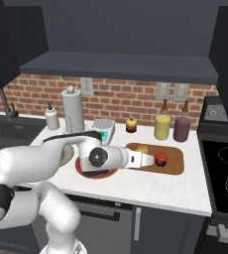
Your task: From the different types of pastries on the counter, select a croissant and place it on the cutting board. Then retrieve a jar of jam from the cabinet and place it alongside the croissant on the cutting board.
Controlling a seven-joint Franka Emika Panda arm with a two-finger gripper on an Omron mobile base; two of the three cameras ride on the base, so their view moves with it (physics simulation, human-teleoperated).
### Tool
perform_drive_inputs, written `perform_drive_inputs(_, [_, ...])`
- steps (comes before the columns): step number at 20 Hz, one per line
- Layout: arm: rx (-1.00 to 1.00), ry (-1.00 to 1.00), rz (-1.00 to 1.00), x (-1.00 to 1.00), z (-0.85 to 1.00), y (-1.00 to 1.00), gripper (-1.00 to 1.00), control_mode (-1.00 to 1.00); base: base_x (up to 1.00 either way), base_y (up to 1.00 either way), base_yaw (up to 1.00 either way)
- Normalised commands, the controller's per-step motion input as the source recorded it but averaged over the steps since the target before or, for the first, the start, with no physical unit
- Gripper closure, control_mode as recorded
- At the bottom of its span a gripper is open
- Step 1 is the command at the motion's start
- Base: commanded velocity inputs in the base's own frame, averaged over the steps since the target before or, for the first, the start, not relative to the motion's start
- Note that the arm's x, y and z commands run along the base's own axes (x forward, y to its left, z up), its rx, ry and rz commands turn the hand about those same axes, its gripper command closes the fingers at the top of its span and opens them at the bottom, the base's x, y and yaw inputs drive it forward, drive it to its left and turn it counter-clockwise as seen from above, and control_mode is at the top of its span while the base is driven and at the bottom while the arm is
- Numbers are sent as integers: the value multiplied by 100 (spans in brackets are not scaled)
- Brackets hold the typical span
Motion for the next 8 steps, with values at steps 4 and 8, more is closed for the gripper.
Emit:
perform_drive_inputs(4, [27,15,23,-62,65,55,-100,-100,0,0,0])
perform_drive_inputs(8, [28,14,29,-62,60,56,-100,-100,0,0,0])
